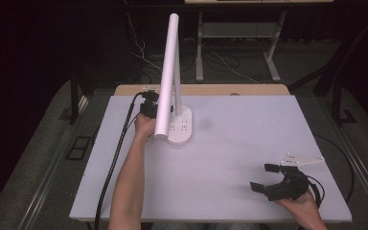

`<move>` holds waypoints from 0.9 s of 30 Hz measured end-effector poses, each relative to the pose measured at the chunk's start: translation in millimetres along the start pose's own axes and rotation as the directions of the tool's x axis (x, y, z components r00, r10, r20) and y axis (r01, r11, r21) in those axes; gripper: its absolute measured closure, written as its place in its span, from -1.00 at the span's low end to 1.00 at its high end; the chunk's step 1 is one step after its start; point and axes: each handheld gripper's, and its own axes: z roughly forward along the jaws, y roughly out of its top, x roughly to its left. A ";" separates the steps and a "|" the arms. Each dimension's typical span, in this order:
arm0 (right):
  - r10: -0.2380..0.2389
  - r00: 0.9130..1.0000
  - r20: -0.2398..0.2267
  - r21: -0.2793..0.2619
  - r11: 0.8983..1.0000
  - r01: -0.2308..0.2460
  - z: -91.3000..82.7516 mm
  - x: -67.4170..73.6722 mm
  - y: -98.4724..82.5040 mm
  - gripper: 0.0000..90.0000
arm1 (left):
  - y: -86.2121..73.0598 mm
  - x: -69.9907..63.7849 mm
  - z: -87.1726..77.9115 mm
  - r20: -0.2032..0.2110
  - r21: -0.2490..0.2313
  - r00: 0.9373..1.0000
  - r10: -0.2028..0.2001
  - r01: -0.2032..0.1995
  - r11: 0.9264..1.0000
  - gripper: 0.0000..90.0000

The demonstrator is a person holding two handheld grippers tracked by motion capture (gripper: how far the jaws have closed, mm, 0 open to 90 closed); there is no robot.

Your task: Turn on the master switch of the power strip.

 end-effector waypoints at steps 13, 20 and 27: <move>-0.002 1.000 -0.003 0.003 1.000 0.002 0.4 0.1 -0.1 -1.00 | -4.5 0.0 9.4 -0.055 0.026 0.998 0.008 -0.007 1.000 1.00; -0.004 1.000 -0.007 0.003 1.000 0.004 0.7 0.8 -0.1 -1.00 | -4.0 -0.3 8.2 -0.067 0.040 0.997 0.023 -0.021 0.999 1.00; -0.008 1.000 -0.005 0.004 1.000 0.008 1.0 1.0 -0.1 -1.00 | -5.1 -3.3 10.8 -0.031 0.055 0.999 0.034 -0.033 0.998 1.00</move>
